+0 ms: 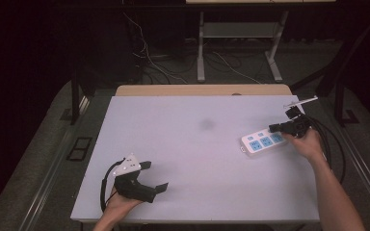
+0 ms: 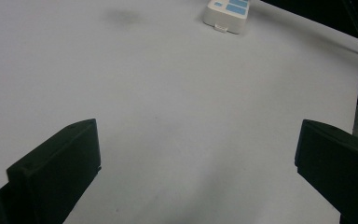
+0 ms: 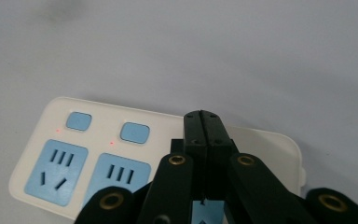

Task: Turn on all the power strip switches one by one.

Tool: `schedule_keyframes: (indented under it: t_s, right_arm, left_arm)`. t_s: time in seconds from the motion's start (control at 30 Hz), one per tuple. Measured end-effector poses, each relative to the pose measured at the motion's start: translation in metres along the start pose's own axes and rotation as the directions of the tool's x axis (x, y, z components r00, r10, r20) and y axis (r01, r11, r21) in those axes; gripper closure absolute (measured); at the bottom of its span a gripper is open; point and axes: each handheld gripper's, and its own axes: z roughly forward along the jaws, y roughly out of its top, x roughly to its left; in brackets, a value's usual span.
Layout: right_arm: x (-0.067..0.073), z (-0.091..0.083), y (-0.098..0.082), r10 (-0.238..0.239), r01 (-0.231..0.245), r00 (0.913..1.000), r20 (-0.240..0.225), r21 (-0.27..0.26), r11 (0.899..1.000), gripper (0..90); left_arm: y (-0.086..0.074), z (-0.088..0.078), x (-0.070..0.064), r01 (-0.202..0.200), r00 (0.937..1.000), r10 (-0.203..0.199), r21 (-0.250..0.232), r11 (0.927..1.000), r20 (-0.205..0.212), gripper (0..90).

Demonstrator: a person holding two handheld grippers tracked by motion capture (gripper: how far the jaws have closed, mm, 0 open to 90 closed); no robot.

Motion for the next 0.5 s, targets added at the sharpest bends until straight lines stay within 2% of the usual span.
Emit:
schedule_keyframes:
  t_s: [0.1, 0.27, 0.37, 0.5]
  right_arm:
    - [0.004, -0.003, 0.002, 0.011, -0.012, 0.9997, -0.021, -0.036, 0.999, 89.7]
    - [0.016, -0.008, 0.006, -0.002, 0.002, 0.9999, -0.010, -0.050, 0.999, 85.9]
    - [0.024, -0.012, 0.007, -0.007, 0.007, 1.0000, 0.002, -0.058, 0.998, 78.4]
    - [0.034, -0.017, 0.006, 0.008, -0.008, 1.0000, 0.005, -0.084, 0.996, 61.8]
  left_arm:
    - [0.000, 0.000, 0.000, 0.000, 1.0000, 0.000, -0.002, 1.0000, 0.001, 0.0]
    - [0.001, -0.001, -0.001, -0.003, 1.0000, 0.003, -0.005, 1.0000, 0.006, 0.0]
    - [0.001, -0.001, -0.002, -0.007, 0.9999, 0.008, -0.008, 0.9999, 0.009, 0.0]
    - [0.002, -0.001, -0.003, -0.011, 0.9999, 0.011, -0.008, 0.9999, 0.012, 0.0]
